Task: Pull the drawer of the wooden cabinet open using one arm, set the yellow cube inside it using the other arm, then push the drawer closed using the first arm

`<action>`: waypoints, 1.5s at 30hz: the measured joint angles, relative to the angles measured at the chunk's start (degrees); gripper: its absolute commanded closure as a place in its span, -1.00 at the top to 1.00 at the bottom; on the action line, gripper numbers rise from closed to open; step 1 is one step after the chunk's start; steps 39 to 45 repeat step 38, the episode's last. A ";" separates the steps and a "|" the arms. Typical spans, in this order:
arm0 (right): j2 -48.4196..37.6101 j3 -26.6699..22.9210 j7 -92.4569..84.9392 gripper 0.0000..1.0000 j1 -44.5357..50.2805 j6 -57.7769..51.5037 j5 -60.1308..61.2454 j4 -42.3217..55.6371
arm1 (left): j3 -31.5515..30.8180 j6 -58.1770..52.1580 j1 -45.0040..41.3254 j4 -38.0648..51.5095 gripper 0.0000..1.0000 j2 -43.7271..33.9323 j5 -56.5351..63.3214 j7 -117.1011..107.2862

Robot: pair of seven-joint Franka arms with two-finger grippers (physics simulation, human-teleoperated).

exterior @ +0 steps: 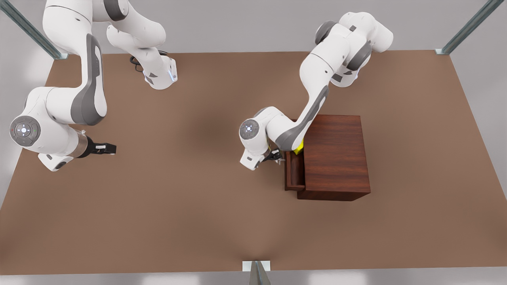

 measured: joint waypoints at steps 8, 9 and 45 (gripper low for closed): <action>0.02 0.05 -0.52 1.00 -0.01 0.00 0.00 0.00 | 0.02 -1.85 3.04 0.02 1.00 -0.07 -0.02 0.07; 0.03 0.07 -0.58 1.00 0.00 0.00 0.00 0.00 | 0.02 -2.11 3.24 0.02 1.00 -0.09 -0.02 0.13; 0.38 0.17 -1.27 1.00 0.00 -0.05 0.03 0.00 | 0.43 -10.92 35.90 -22.59 1.00 -43.26 -24.24 27.86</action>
